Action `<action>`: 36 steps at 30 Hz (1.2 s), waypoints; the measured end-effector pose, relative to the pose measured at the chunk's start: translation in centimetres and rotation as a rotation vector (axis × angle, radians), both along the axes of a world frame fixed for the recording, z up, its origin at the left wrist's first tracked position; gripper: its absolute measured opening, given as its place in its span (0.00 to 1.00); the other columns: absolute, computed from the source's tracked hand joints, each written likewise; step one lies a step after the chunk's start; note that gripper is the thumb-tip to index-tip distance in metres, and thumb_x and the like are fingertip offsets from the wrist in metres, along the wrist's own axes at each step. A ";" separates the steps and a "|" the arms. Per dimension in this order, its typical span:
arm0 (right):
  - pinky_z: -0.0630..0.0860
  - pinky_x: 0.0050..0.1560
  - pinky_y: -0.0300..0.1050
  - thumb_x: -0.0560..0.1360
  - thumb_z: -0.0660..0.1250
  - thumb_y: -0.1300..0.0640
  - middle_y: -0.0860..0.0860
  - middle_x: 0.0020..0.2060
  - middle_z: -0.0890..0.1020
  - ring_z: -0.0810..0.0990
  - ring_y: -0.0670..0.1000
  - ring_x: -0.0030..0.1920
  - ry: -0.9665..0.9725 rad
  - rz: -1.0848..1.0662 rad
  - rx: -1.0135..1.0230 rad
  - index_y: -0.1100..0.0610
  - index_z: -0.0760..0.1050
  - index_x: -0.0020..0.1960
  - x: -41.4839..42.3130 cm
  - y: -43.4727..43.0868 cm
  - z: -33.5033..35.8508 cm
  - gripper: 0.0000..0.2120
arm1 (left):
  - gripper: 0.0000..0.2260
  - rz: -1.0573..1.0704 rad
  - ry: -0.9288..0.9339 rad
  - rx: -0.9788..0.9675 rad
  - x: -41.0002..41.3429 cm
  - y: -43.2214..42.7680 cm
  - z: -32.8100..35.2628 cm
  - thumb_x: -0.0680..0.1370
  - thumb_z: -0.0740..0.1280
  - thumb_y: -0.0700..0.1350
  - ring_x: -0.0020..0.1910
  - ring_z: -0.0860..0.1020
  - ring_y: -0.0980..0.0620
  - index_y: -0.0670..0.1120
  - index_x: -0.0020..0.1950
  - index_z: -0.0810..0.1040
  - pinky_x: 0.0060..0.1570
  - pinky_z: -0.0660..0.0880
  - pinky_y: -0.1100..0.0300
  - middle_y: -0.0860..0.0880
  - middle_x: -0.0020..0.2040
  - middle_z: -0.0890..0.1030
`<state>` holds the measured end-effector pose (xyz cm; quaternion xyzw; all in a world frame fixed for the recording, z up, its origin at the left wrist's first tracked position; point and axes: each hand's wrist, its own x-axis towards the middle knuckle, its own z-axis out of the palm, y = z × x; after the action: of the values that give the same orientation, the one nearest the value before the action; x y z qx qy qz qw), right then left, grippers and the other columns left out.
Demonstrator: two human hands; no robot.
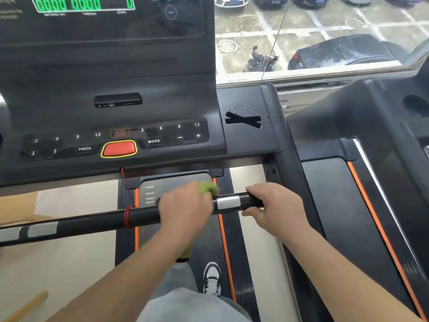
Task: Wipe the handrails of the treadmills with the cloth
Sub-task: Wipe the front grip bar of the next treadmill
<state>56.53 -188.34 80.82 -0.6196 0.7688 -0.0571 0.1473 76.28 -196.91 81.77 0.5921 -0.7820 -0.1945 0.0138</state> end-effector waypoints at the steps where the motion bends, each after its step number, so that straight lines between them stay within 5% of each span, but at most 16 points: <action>1: 0.79 0.47 0.45 0.70 0.76 0.41 0.39 0.46 0.83 0.80 0.46 0.52 0.010 -0.002 0.000 0.44 0.80 0.55 0.0 0.0 -0.2 0.16 | 0.08 -0.123 0.081 -0.065 -1.1 1.0 0.0 0.78 0.61 0.51 0.45 0.82 0.41 0.53 0.50 0.79 0.45 0.78 0.50 0.50 0.43 0.82; 5: 0.77 0.44 0.47 0.69 0.73 0.40 0.42 0.43 0.81 0.78 0.48 0.50 0.034 0.002 0.004 0.47 0.77 0.48 0.3 -0.3 -0.4 0.14 | 0.14 -0.452 0.234 0.018 -0.2 0.9 -0.7 0.75 0.62 0.55 0.51 0.79 0.50 0.57 0.60 0.76 0.49 0.76 0.51 0.58 0.52 0.81; 11: 0.75 0.44 0.45 0.73 0.72 0.41 0.44 0.44 0.79 0.75 0.48 0.49 -0.004 0.011 -0.001 0.48 0.72 0.45 0.2 -0.2 0.2 0.14 | 0.16 -0.163 -0.004 0.058 5.8 -1.0 -1.0 0.77 0.53 0.63 0.45 0.80 0.49 0.58 0.54 0.74 0.44 0.78 0.51 0.57 0.44 0.80; 15: 0.73 0.42 0.46 0.74 0.71 0.49 0.45 0.46 0.80 0.76 0.50 0.51 0.008 -0.024 0.012 0.49 0.72 0.47 0.5 -0.5 0.4 0.08 | 0.17 -0.240 -0.150 -0.104 -2.6 1.1 -1.6 0.78 0.52 0.64 0.46 0.79 0.46 0.55 0.51 0.74 0.41 0.70 0.52 0.54 0.45 0.79; 18: 0.72 0.42 0.44 0.76 0.62 0.61 0.46 0.50 0.79 0.76 0.52 0.55 -0.003 -0.075 0.023 0.52 0.74 0.52 0.7 -0.1 0.3 0.08 | 0.11 -0.326 -0.047 -0.020 -7.6 2.9 -1.5 0.76 0.56 0.59 0.50 0.78 0.44 0.53 0.52 0.69 0.44 0.70 0.51 0.52 0.49 0.78; 21: 0.75 0.42 0.43 0.73 0.67 0.62 0.45 0.48 0.78 0.77 0.51 0.51 -0.029 -0.055 -0.118 0.51 0.74 0.52 0.8 1.7 0.5 0.10 | 0.18 -0.504 0.079 0.033 -4.5 1.8 -1.2 0.73 0.59 0.58 0.55 0.77 0.46 0.54 0.60 0.71 0.52 0.74 0.49 0.53 0.55 0.78; 24: 0.81 0.40 0.46 0.69 0.73 0.61 0.43 0.49 0.82 0.81 0.50 0.48 -0.100 -0.117 -0.277 0.51 0.79 0.56 1.9 3.7 0.8 0.16 | 0.25 -0.579 0.143 0.036 1.3 0.4 -1.4 0.74 0.63 0.59 0.59 0.76 0.51 0.57 0.72 0.69 0.58 0.74 0.52 0.57 0.62 0.78; 26: 0.82 0.37 0.47 0.73 0.70 0.59 0.45 0.46 0.83 0.83 0.52 0.46 -0.103 -0.185 -0.356 0.51 0.81 0.54 3.0 5.2 1.0 0.10 | 0.21 -0.523 0.078 -0.060 3.1 0.3 -1.9 0.77 0.63 0.60 0.55 0.76 0.51 0.57 0.69 0.72 0.52 0.72 0.53 0.58 0.58 0.79; 29: 0.79 0.48 0.49 0.85 0.56 0.51 0.45 0.50 0.82 0.82 0.50 0.52 -0.254 -0.365 -0.156 0.47 0.78 0.58 3.6 6.4 1.8 0.12 | 0.16 -0.415 -0.122 -0.198 -0.2 1.5 -1.9 0.78 0.61 0.62 0.47 0.77 0.47 0.55 0.59 0.74 0.41 0.67 0.53 0.54 0.50 0.78; 31: 0.75 0.54 0.49 0.85 0.50 0.43 0.44 0.54 0.81 0.79 0.49 0.56 -0.386 -0.437 -0.059 0.46 0.76 0.60 3.5 6.9 2.9 0.18 | 0.17 -0.417 -0.173 -0.142 -5.1 2.6 -1.5 0.79 0.59 0.63 0.51 0.76 0.46 0.52 0.59 0.71 0.46 0.70 0.51 0.52 0.53 0.77; 36: 0.77 0.44 0.54 0.78 0.48 0.39 0.47 0.40 0.77 0.76 0.49 0.44 -0.276 -0.451 -0.189 0.50 0.75 0.44 1.7 7.0 3.6 0.21 | 0.23 -0.513 -0.120 0.009 -10.3 2.4 -1.1 0.77 0.58 0.62 0.57 0.75 0.45 0.50 0.66 0.67 0.55 0.74 0.47 0.49 0.59 0.75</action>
<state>58.25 -181.38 84.46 -0.4302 0.8513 -0.2435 0.1758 66.02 -194.47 80.68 0.3851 -0.9050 -0.1595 -0.0851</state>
